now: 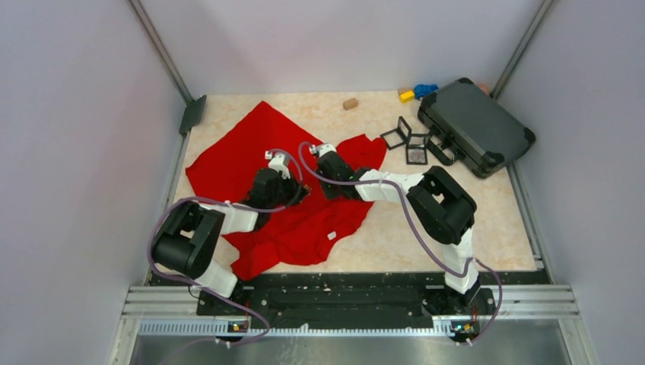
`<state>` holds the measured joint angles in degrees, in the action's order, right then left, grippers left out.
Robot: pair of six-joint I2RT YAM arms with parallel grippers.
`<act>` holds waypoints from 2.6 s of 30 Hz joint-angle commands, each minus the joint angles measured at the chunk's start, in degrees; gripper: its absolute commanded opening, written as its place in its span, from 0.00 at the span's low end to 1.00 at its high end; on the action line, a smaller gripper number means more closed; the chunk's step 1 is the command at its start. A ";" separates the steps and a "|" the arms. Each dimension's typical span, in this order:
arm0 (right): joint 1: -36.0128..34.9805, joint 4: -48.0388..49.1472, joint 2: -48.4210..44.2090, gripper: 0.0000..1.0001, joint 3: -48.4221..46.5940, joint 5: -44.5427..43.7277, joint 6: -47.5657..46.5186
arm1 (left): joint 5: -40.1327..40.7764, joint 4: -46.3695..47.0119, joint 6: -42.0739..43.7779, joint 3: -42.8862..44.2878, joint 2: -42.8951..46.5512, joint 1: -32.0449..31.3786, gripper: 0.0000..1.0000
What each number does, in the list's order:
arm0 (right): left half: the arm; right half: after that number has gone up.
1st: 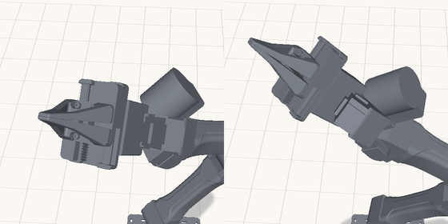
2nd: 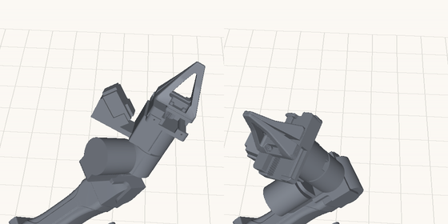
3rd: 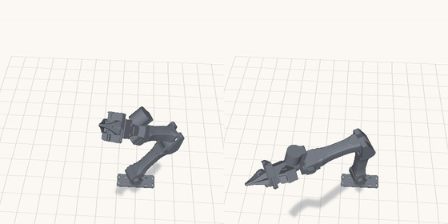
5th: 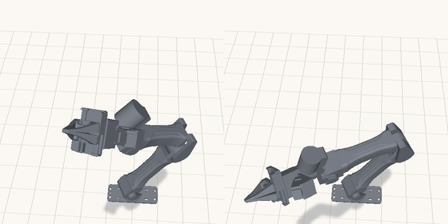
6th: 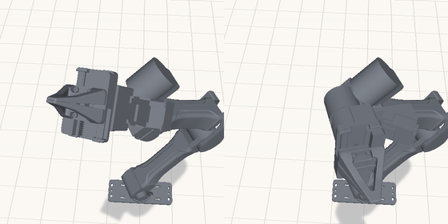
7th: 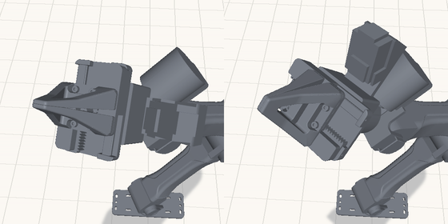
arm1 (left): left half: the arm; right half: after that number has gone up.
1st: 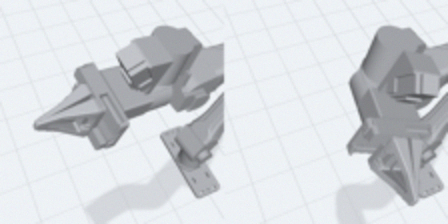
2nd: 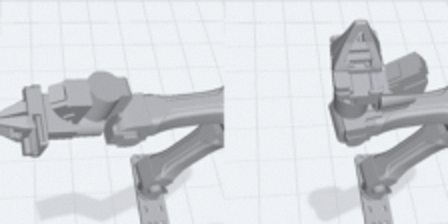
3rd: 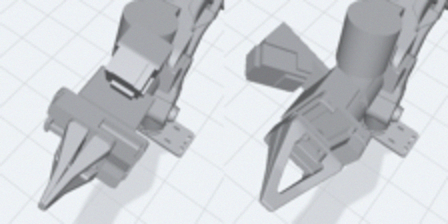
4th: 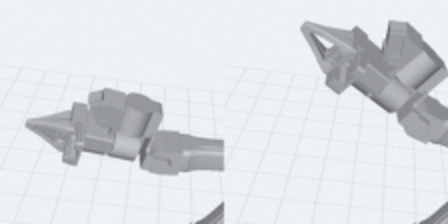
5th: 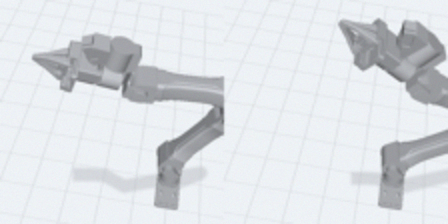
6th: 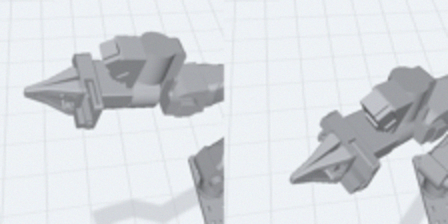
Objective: Pin the brooch onto the clothing
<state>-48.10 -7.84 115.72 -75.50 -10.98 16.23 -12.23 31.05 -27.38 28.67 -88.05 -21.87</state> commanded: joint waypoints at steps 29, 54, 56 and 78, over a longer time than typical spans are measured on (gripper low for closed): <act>0.31 14.94 -10.40 0.00 10.20 2.46 2.44 | 5.09 -1.85 0.39 8.61 -6.70 -4.87 0.00; -0.69 17.67 -12.01 0.00 12.63 4.73 -1.89 | 7.58 -8.55 2.67 13.21 -9.67 -6.80 0.00; -0.83 17.95 -11.97 0.00 12.75 5.11 -2.22 | 7.41 -8.79 2.76 13.32 -9.83 -6.82 0.00; -1.04 21.57 -9.68 0.00 16.28 10.62 -3.35 | 4.19 -5.45 1.56 12.31 -10.03 -6.70 0.00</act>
<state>-48.38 11.49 107.00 -59.77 -2.72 13.47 -7.27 23.53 -25.58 41.23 -97.17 -28.56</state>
